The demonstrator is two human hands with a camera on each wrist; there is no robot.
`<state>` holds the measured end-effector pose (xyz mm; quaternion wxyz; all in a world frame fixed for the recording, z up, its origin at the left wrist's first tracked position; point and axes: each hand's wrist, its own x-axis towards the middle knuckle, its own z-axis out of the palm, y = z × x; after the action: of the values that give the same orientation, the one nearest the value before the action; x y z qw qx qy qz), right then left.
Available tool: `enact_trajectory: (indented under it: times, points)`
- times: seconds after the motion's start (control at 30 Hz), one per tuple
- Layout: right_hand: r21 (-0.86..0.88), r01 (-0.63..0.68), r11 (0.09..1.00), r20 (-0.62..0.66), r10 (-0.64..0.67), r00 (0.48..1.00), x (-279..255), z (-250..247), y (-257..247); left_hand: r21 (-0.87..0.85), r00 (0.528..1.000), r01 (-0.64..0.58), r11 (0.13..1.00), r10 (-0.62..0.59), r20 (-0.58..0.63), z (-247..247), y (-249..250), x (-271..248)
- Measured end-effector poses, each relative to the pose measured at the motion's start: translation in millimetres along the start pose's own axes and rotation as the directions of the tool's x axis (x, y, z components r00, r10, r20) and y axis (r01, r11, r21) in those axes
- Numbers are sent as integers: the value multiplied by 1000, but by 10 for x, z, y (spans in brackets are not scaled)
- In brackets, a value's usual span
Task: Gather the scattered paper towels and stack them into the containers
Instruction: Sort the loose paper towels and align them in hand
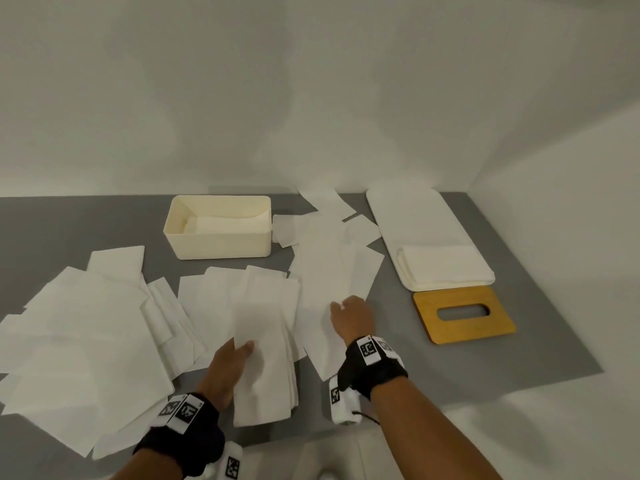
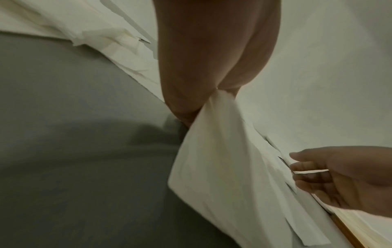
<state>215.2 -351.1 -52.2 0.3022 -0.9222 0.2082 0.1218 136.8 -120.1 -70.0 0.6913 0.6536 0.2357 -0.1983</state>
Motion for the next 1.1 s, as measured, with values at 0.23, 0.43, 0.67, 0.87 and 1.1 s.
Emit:
enact_trajectory:
  times: [0.23, 0.43, 0.67, 0.87, 1.1]
  points:
    - [-489, 427, 761, 149, -410, 900, 337, 24, -299, -1, 999, -13, 1000, 13, -38, -28, -41, -23]
    - [-543, 533, 649, 188, -524, 831, 326, 190, -275, -32, 1000, 24, 999, -24, -13, -25, 55, -76]
    - [-397, 564, 724, 28, -604, 796, 102, -12, -332, -120, 995, 99, 988, -99, 10, 67, 234, -102]
    - [-324, 764, 558, 36, -800, 599, -681, 155, -249, -168, 986, 168, 971, -169, 5, 152, 284, -99]
    - [-325, 831, 452, 109, -854, 508, -1175, 410, -133, -191, 981, 189, 963, -194, -7, 226, 330, -100]
